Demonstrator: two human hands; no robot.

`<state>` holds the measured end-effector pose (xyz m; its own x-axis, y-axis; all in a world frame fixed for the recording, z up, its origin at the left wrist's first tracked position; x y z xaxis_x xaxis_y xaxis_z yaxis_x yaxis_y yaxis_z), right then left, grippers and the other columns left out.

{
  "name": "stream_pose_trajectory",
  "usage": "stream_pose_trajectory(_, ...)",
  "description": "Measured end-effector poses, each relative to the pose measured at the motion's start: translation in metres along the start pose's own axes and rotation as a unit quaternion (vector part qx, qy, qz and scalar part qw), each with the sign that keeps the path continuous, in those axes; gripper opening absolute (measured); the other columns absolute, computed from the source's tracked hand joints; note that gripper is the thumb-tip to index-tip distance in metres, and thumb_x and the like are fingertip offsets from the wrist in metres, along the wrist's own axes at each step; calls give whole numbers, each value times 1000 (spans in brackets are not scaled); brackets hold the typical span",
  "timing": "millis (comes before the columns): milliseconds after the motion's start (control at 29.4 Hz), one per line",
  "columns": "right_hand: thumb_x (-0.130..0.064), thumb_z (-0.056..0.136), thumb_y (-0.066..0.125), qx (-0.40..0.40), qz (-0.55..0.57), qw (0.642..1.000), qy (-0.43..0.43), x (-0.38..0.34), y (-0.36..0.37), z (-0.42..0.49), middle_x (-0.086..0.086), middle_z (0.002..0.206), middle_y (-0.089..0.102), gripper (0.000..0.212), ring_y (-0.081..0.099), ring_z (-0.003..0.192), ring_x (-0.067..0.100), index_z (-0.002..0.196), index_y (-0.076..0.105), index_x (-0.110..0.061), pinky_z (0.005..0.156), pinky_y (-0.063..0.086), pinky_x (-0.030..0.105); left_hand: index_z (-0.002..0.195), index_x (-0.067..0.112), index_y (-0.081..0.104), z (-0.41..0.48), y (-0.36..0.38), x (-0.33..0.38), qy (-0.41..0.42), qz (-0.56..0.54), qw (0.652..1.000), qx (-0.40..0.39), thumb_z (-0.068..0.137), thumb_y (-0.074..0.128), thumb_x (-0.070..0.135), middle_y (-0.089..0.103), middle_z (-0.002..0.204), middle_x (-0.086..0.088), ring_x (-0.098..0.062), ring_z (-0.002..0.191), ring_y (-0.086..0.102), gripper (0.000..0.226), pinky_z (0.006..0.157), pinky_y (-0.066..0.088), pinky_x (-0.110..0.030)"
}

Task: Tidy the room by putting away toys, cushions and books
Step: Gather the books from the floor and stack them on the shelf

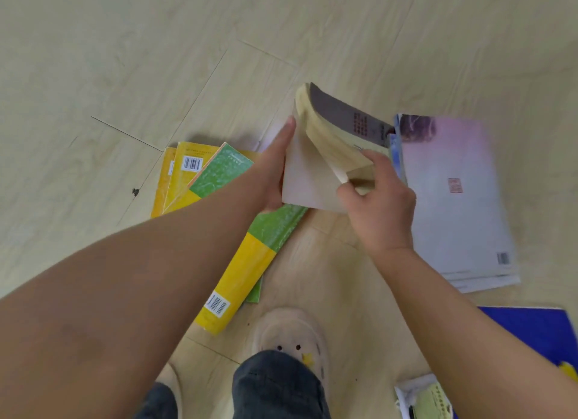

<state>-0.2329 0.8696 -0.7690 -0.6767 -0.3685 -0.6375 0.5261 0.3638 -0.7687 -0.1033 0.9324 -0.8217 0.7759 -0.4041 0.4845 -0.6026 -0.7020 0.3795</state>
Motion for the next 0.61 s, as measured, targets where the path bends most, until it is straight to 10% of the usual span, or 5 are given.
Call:
stream_pose_trajectory(102, -16, 71, 68, -3, -32, 994, -101, -4, 17, -12, 5, 80, 71, 37, 65, 67, 24, 107, 68, -11, 63, 43, 24, 119, 12, 62, -1, 6, 1, -15, -44, 999, -23, 69, 65, 57, 69, 112, -10, -27, 101, 67, 67, 90, 52, -46)
stream_pose_trajectory(238, -33, 74, 67, -97, -55, 978, -174, 7, 38, -23, 1, 89, 72, 41, 69, 80, 20, 111, 67, -15, 65, 52, 26, 110, 10, 57, -3, -14, -6, 6, 35, 990, 135, 87, 60, 7, 67, 87, -7, -18, 72, 65, 23, 65, 57, -32)
stream_pose_trajectory(408, -34, 92, 52, -105, -106, 987, 57, 64, 28, -25, 8, 126, 59, 44, 52, 115, 28, 131, 50, -14, 95, 42, 39, 111, 14, 57, -32, -66, -27, 59, -4, 979, 197, 88, 57, 4, 67, 97, -6, -21, 84, 64, 25, 75, 53, -33)
stream_pose_trajectory(611, -31, 88, 53, -184, -258, 908, 273, 132, 15, -35, 12, 158, -2, 76, 5, 144, 34, 149, 8, -19, 113, 15, 53, 119, 3, 54, -53, -114, -66, 35, 142, 911, 385, 88, 62, 23, 63, 108, -9, -29, 89, 61, 38, 77, 53, -41)
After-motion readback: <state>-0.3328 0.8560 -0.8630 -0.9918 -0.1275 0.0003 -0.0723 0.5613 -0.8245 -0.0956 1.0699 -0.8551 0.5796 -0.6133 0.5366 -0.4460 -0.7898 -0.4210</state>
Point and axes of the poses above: each hand's wrist, its own z-axis towards the middle knuckle, its own y-axis out of the palm, x = y × z, the point moved 3 cm from there along z, towards the middle knuckle
